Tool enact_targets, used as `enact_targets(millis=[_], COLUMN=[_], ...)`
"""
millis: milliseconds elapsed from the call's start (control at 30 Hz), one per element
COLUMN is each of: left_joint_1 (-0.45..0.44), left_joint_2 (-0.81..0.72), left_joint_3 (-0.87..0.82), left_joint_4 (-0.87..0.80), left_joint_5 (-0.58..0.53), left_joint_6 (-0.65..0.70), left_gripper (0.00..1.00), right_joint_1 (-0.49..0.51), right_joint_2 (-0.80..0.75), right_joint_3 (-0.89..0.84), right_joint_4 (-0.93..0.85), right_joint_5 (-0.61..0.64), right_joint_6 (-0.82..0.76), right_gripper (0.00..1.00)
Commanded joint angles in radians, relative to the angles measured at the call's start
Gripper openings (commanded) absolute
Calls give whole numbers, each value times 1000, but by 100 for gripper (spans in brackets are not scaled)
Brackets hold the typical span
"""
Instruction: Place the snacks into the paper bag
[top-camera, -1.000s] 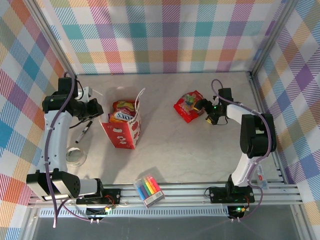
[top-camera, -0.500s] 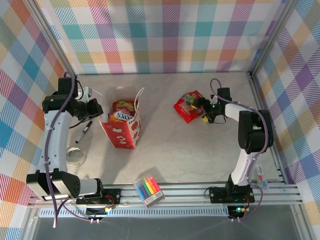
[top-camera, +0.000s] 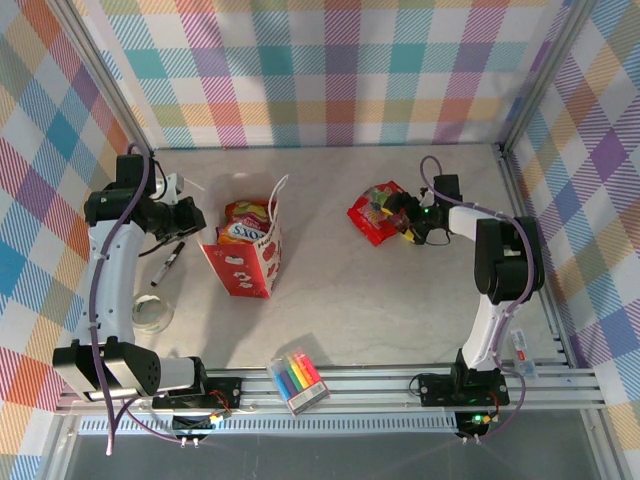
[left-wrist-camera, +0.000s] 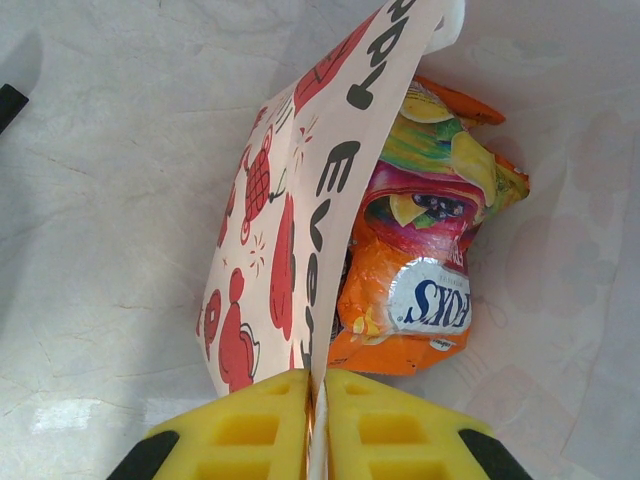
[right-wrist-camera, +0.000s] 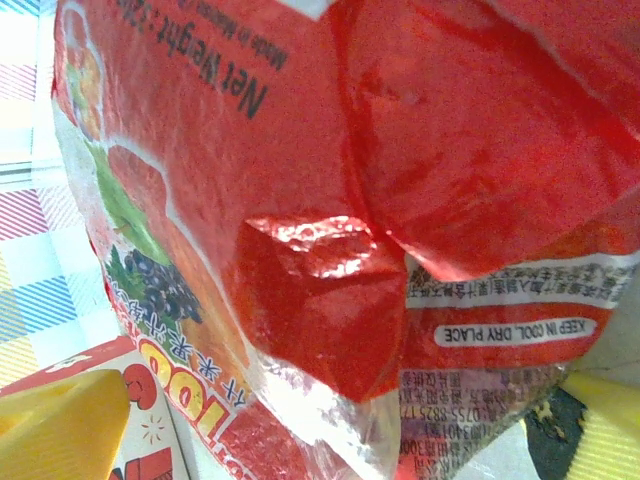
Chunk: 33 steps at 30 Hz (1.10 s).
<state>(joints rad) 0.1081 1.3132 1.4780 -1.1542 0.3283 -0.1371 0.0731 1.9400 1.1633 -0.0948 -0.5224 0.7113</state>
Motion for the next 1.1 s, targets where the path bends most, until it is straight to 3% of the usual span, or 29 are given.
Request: enact_targets(millis=[0,133,300,467,567,767,1067], left_joint_1=[13,13,13,13,13,13,13], left_joint_2=[-1,1,-9,-9,-9,-9,-5], left_joint_3=[30,28,12,10,8,4,2], left_joint_4=[-42,-39,-37,-50,-44,-41,-21], left_joint_5=[-2,-1,-3,-34,-25,-25,-5], left_joint_6=[16,11,8,16,16,16,4], left_gripper=[13,13,13,13,13,13,13], right_joint_1=[24,57,108,113,113,114,116], right_joint_2=[22,34,80,101,113,120,88], right_joint_3=[20,42,136,142,158,191,228], right_joint_4=[18,13,-144,-133,-155,-239,-352], right_joint_5=[15,56,204,214,227,296,346], right_joint_6=[3,-17,-74,-35,-26,-57,-141], right_gripper=[99,99,98,91,82,45,14])
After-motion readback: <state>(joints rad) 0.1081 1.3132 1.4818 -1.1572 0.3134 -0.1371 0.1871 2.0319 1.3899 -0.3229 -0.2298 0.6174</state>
